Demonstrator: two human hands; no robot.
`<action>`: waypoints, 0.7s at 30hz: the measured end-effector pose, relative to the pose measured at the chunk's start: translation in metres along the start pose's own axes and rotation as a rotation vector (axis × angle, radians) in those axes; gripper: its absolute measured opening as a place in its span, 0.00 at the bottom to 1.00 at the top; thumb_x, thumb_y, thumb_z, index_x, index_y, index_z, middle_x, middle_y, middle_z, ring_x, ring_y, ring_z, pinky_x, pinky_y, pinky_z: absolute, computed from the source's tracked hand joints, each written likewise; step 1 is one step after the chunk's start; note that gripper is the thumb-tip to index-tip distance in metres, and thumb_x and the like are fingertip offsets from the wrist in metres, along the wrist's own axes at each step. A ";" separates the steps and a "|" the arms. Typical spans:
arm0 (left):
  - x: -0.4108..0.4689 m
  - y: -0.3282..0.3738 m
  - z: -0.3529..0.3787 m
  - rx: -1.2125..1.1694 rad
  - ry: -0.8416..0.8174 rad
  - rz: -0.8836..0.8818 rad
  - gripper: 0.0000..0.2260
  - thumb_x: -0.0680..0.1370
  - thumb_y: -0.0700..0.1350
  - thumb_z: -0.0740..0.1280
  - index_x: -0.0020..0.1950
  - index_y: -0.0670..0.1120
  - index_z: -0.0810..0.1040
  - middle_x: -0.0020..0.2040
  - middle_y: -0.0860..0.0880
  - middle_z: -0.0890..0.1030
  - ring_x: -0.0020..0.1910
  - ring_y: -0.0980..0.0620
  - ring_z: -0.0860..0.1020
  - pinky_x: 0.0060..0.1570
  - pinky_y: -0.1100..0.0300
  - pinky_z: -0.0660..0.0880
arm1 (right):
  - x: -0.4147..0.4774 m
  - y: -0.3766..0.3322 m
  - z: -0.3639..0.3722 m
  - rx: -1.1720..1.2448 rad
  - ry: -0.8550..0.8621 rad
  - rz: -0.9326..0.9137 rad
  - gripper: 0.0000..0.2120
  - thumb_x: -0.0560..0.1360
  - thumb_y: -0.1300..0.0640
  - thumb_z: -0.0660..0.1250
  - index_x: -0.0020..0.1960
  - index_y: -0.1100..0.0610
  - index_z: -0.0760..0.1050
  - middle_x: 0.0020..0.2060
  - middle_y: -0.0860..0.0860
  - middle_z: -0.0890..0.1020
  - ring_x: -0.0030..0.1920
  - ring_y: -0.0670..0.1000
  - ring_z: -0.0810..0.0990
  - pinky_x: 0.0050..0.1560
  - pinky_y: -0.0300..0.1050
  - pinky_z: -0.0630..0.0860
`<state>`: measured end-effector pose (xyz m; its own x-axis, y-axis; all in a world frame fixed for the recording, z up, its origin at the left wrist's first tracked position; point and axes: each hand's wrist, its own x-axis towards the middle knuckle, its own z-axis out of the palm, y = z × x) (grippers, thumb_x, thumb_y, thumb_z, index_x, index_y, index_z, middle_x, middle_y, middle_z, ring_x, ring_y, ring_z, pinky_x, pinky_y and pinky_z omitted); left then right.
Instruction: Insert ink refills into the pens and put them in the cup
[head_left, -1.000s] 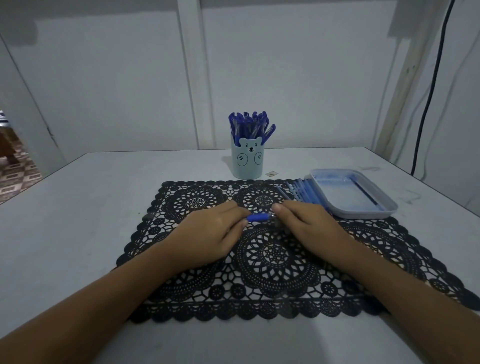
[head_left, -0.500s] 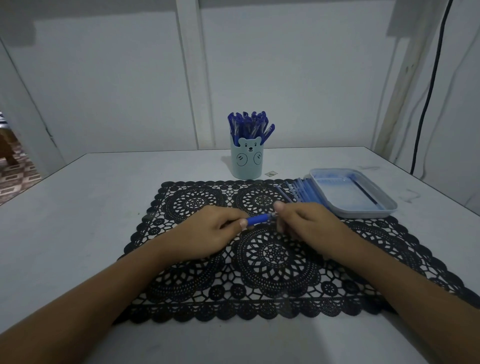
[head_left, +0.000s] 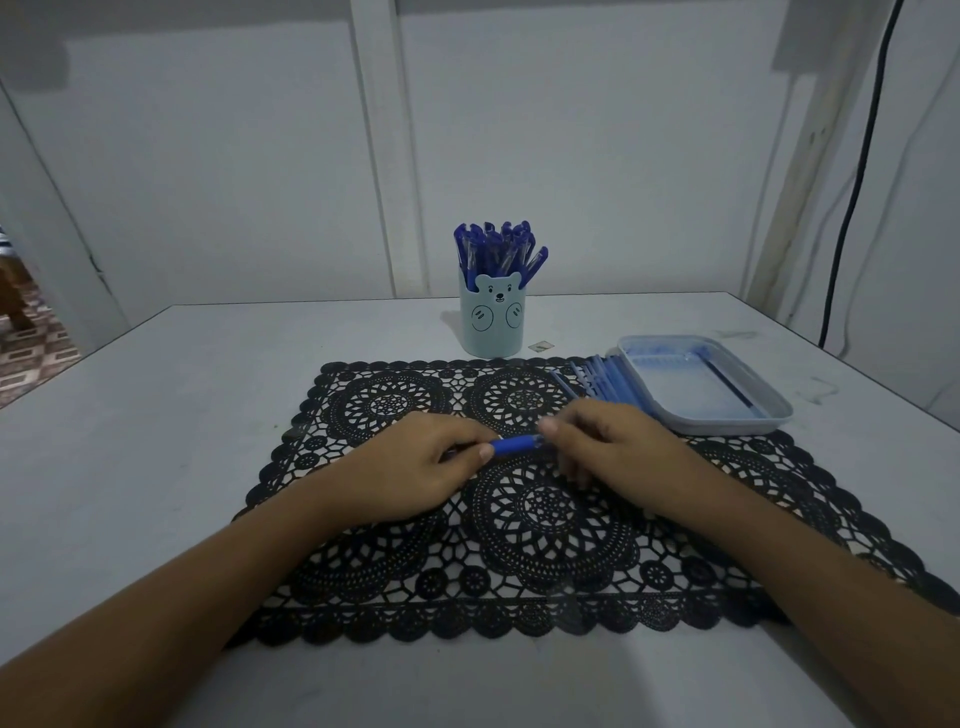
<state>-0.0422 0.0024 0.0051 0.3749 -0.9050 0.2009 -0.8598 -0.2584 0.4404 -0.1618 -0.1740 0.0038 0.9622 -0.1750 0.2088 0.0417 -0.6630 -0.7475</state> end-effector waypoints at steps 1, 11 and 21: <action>0.000 0.000 0.000 0.006 -0.004 0.001 0.09 0.80 0.45 0.59 0.52 0.46 0.78 0.37 0.50 0.78 0.35 0.53 0.72 0.32 0.64 0.65 | 0.000 -0.001 0.000 -0.029 0.009 -0.004 0.09 0.75 0.47 0.61 0.40 0.48 0.75 0.30 0.45 0.78 0.30 0.39 0.74 0.35 0.34 0.72; 0.001 -0.012 -0.003 -0.017 0.037 -0.067 0.08 0.79 0.45 0.59 0.50 0.53 0.77 0.35 0.51 0.78 0.31 0.57 0.71 0.31 0.64 0.66 | 0.002 0.004 -0.013 0.089 0.197 0.060 0.05 0.73 0.57 0.67 0.45 0.47 0.76 0.40 0.49 0.81 0.40 0.45 0.79 0.39 0.30 0.73; 0.002 -0.020 0.002 0.035 0.148 -0.094 0.09 0.79 0.46 0.59 0.54 0.49 0.77 0.36 0.53 0.77 0.32 0.55 0.72 0.32 0.62 0.68 | 0.000 0.005 0.000 -0.498 -0.072 -0.142 0.09 0.76 0.57 0.63 0.55 0.50 0.77 0.50 0.45 0.74 0.50 0.42 0.71 0.52 0.33 0.67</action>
<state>-0.0251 0.0053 -0.0051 0.4992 -0.8172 0.2882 -0.8291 -0.3538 0.4330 -0.1620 -0.1775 0.0002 0.9731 -0.0189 0.2294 0.0574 -0.9453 -0.3211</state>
